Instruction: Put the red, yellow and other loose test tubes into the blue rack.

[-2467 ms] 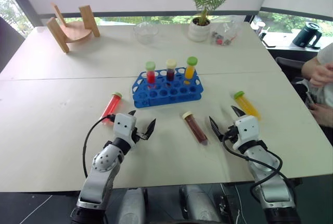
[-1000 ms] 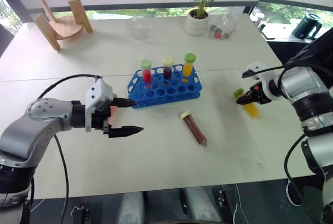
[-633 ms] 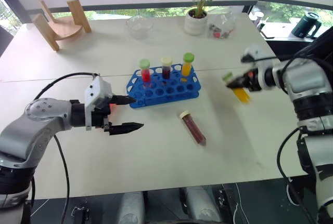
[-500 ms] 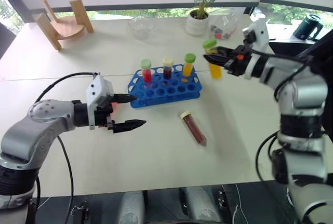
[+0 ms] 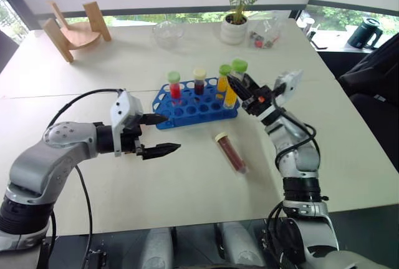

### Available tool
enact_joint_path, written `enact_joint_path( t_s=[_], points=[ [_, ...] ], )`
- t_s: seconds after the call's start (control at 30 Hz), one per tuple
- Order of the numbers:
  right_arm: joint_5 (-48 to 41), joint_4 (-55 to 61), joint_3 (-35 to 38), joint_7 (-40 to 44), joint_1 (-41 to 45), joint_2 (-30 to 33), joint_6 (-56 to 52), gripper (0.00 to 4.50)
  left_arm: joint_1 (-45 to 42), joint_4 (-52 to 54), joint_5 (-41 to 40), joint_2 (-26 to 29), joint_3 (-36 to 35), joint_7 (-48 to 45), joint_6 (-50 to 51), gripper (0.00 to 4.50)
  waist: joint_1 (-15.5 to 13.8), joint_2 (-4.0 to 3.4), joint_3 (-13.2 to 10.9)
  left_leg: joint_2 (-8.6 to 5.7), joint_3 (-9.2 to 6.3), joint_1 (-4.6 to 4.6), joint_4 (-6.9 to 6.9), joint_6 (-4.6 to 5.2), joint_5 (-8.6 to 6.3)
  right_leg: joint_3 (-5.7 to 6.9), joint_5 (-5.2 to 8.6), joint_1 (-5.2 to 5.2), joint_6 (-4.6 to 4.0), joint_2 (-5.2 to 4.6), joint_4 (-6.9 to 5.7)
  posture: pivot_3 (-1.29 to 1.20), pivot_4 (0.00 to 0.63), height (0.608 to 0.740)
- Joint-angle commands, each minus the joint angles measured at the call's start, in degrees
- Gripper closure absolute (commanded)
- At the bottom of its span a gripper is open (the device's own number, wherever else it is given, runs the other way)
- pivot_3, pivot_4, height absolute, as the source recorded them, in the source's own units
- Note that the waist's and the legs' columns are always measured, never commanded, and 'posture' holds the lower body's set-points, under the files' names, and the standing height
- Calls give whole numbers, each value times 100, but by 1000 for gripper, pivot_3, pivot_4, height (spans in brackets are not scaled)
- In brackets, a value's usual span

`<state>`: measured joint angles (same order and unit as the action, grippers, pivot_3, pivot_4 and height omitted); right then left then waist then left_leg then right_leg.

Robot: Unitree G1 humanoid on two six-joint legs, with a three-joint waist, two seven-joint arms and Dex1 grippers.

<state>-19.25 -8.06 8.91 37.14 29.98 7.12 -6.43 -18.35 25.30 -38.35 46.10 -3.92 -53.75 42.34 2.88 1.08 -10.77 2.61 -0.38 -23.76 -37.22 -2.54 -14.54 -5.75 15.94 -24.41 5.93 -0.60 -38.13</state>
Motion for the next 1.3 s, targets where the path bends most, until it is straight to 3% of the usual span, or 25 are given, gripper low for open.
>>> enact_joint_path(
  t_s=[0.03,0.4,0.83,0.9,0.97,1.07,1.13,1.3],
  points=[
    [44,-346,-85,29,179,-76,624,3670,5,225,-131,18,-69,52,61,0,1,0,0,0,0,1,0,0,0,0,0,0,0,0,0,0,150,740],
    [171,-1649,-178,60,572,-6,1534,3670,135,458,-243,15,-69,229,192,0,107,1,1,0,1,15,1,-17,9,-2,-1,14,0,-1,-4,0,150,740],
    [283,-1899,-312,124,503,104,1756,3670,212,549,-279,-41,-3,404,197,0,111,0,0,-1,-1,24,5,-18,10,-3,-1,22,-1,-1,-6,0,150,740],
    [331,-1868,-383,164,463,109,1769,2652,199,551,-283,-69,27,428,202,0,111,0,0,-1,-1,24,5,-18,10,-3,-1,22,-1,-1,-5,0,150,740],
    [310,-1657,-439,205,356,115,1655,1921,188,541,-273,-92,49,440,202,0,111,0,0,-1,-1,24,6,-18,10,-3,-1,22,-1,-1,-5,0,150,740],
    [540,-961,-560,13,53,392,1244,215,217,515,-232,-116,81,439,172,0,103,0,0,-1,-1,24,6,-18,10,-3,-1,22,-1,-1,-6,0,150,740],
    [821,-333,-697,-139,-157,785,592,39,228,507,-220,-128,92,433,164,0,88,-1,-1,-2,-1,24,5,-19,10,-3,-1,22,-1,-4,-5,0,150,740],
    [240,1992,-866,231,-300,2328,-2850,39,106,349,-171,-139,140,333,92,0,61,-2,-1,-7,0,24,2,-20,11,-6,0,22,-1,-5,-6,0,150,740]
  ],
)
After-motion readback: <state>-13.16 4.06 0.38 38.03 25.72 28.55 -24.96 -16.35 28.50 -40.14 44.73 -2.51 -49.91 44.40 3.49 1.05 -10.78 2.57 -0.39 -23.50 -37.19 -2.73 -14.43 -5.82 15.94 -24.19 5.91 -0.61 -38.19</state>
